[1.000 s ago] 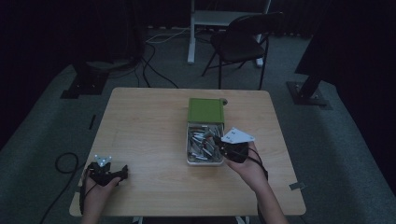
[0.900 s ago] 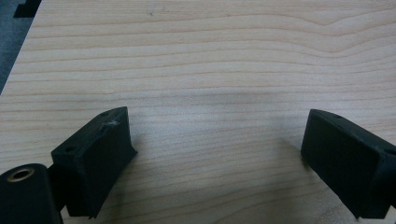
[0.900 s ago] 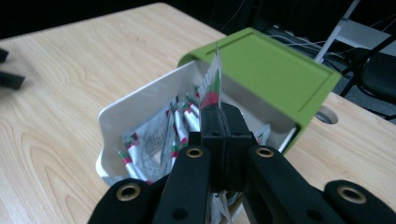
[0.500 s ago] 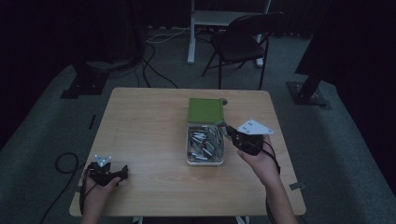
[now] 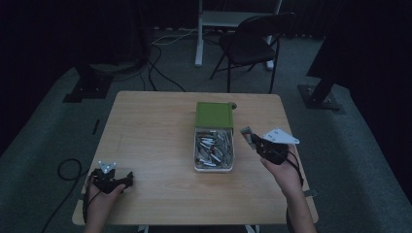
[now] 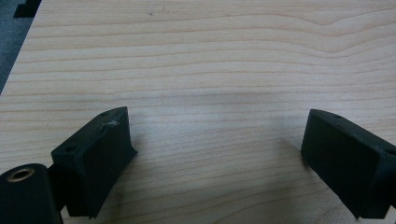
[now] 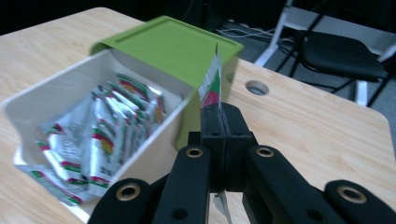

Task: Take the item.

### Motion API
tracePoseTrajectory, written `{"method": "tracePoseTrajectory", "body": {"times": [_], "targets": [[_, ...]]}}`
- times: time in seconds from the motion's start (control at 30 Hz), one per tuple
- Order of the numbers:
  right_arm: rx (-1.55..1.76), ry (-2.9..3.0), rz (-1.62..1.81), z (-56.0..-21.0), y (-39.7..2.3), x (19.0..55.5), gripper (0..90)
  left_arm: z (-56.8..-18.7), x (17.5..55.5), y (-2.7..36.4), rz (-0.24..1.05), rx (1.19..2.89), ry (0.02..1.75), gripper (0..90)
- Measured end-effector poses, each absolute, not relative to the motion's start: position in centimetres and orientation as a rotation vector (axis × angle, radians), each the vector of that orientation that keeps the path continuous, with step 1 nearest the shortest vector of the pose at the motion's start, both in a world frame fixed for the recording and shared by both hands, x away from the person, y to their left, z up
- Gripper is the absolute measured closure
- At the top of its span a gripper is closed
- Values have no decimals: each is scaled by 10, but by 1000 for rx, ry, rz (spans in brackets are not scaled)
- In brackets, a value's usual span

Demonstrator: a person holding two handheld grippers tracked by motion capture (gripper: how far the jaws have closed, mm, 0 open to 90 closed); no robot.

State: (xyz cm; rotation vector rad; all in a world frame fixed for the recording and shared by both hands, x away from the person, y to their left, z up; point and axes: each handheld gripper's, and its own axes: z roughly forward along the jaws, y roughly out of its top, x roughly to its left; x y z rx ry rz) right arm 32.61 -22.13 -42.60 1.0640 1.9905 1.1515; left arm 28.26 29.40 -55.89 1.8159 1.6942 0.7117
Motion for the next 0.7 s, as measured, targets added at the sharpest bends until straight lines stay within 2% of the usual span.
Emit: {"method": "tracePoseTrajectory", "body": {"times": [0.7], "targets": [[1221, 2004, 1061, -480, -249, 325, 897, -559, 283, 294, 711, 1816, 1695, 94]]}}
